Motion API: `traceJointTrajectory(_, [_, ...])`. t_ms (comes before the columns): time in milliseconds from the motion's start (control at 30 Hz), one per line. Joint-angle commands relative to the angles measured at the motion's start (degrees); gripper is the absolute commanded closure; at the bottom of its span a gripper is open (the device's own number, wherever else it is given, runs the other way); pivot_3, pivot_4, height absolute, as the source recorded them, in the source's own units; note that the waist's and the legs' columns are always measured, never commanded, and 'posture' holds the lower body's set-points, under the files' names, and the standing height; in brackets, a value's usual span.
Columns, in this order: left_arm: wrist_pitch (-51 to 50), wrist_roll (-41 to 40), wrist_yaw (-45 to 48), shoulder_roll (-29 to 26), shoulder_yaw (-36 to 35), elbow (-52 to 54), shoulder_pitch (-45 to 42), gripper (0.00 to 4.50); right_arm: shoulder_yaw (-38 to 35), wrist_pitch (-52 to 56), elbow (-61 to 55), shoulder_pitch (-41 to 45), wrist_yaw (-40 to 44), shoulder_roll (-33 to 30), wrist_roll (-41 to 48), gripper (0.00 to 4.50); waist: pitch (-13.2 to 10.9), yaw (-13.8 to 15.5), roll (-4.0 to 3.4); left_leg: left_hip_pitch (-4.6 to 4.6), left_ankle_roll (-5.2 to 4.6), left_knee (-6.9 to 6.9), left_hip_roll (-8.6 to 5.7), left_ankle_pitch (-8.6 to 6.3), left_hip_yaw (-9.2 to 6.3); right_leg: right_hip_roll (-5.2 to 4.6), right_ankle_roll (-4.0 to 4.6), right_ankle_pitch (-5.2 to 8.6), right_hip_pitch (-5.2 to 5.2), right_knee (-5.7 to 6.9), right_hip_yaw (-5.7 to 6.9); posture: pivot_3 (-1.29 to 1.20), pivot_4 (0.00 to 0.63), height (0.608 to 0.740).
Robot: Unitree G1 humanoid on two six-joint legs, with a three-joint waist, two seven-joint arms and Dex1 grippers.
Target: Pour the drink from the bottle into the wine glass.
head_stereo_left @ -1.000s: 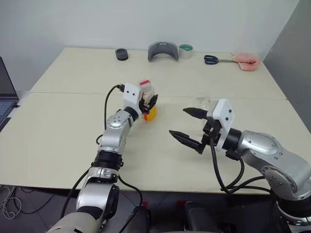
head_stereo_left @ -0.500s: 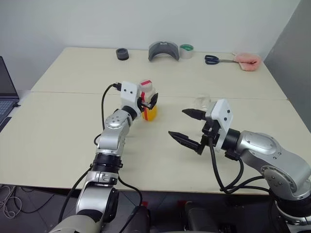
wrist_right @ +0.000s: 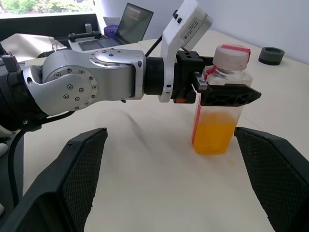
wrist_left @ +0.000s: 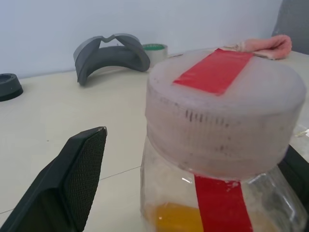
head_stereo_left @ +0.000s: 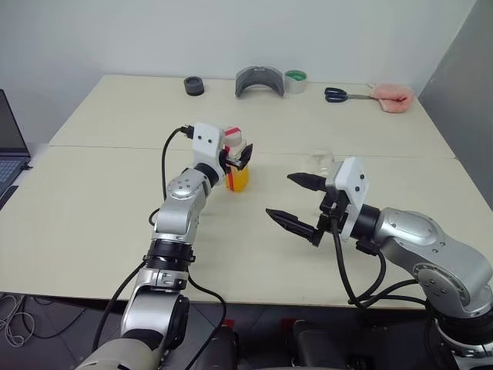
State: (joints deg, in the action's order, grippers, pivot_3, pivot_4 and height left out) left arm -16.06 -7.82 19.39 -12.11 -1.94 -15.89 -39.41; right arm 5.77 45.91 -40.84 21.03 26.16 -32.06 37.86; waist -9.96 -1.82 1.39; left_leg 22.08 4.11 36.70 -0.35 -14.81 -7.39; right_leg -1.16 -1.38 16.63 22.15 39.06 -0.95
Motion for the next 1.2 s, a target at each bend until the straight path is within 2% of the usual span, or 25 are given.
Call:
traceJointTrajectory(33, [0.1, -0.29, -0.04, -0.01, -0.1, 2.89, -1.27, 0.64, -1.26, -0.09, -1.31, 0.77, 0.44, 0.1, 0.77, 0.0, 0.0, 0.0, 0.0, 0.0, 0.0, 0.0, 0.0, 0.0, 0.0, 0.0, 0.0, 0.0, 0.0, 0.0, 0.0, 0.0, 0.15, 0.74])
traceJointTrajectory(200, [-0.19, -0.02, 0.04, -0.26, 0.07, 2.81, -1.2, 2.16, -1.29, -0.13, -1.21, 0.68, 0.6, 0.03, 0.76, 0.0, 0.0, 0.0, 0.0, 0.0, 0.0, 0.0, 0.0, 0.0, 0.0, 0.0, 0.0, 0.0, 0.0, 0.0, 0.0, 0.0, 0.15, 0.74])
traceJointTrajectory(267, [-0.26, 0.18, -0.01, -0.37, 0.15, 2.82, -1.13, 2.45, -1.26, -0.18, -1.16, 0.68, 0.67, 0.04, 0.75, 0.0, 0.0, -0.01, 0.0, 0.0, 0.0, 0.0, 0.0, 0.0, 0.0, 0.0, 0.0, 0.0, 0.0, 0.0, 0.0, 0.0, 0.15, 0.74])
traceJointTrajectory(633, [-0.11, -2.0, 3.2, -0.13, 0.41, 5.27, 0.48, 2.54, -1.64, -0.59, -1.31, 0.62, 0.56, 0.21, 0.52, 0.0, 0.0, 0.0, 0.0, 0.0, 0.01, 0.0, 0.0, 0.0, -0.01, 0.0, 0.0, 0.0, 0.0, 0.0, 0.0, 0.0, 0.15, 0.74])
traceJointTrajectory(767, [-0.09, -7.2, 12.49, -0.56, 0.73, 6.62, -0.89, 2.56, -5.82, -0.29, -2.19, 1.32, 1.0, -1.25, 2.8, 0.0, 0.0, 0.08, 0.0, 0.02, 0.01, 0.0, 0.0, 0.01, -0.01, 0.0, 0.0, 0.0, 0.0, -0.01, 0.01, 0.0, 0.15, 0.74])
traceJointTrajectory(933, [-3.13, -14.47, 30.08, -3.37, 3.92, 8.22, -2.65, 2.57, -11.08, 0.58, -2.79, 4.26, -0.21, -2.0, 7.27, 0.0, -0.01, -0.03, 0.0, 0.03, 0.01, -0.01, 0.01, 0.01, 0.01, 0.01, 0.0, 0.0, 0.01, -0.02, 0.02, 0.0, 0.15, 0.74])
traceJointTrajectory(1033, [-5.45, -17.42, 39.42, -4.94, 6.83, 9.08, -3.07, 2.58, -11.4, 1.93, -2.77, 6.37, -2.49, -1.36, 8.41, 0.0, -0.01, -0.15, -0.01, 0.02, 0.01, -0.02, 0.01, 0.0, 0.03, 0.02, 0.0, 0.0, 0.01, -0.02, 0.0, 0.0, 0.15, 0.74])
traceJointTrajectory(1200, [-3.85, -17.33, 47.05, -5.02, 10.18, 7.33, -5.19, 2.58, -10.54, 5.69, -2.45, 8.8, -7.32, 0.06, 10.37, 0.0, -0.02, -0.1, -0.02, 0.02, -0.01, -0.02, 0.01, 0.0, 0.02, 0.02, 0.0, 0.0, 0.01, -0.01, 0.0, 0.0, 0.15, 0.74])
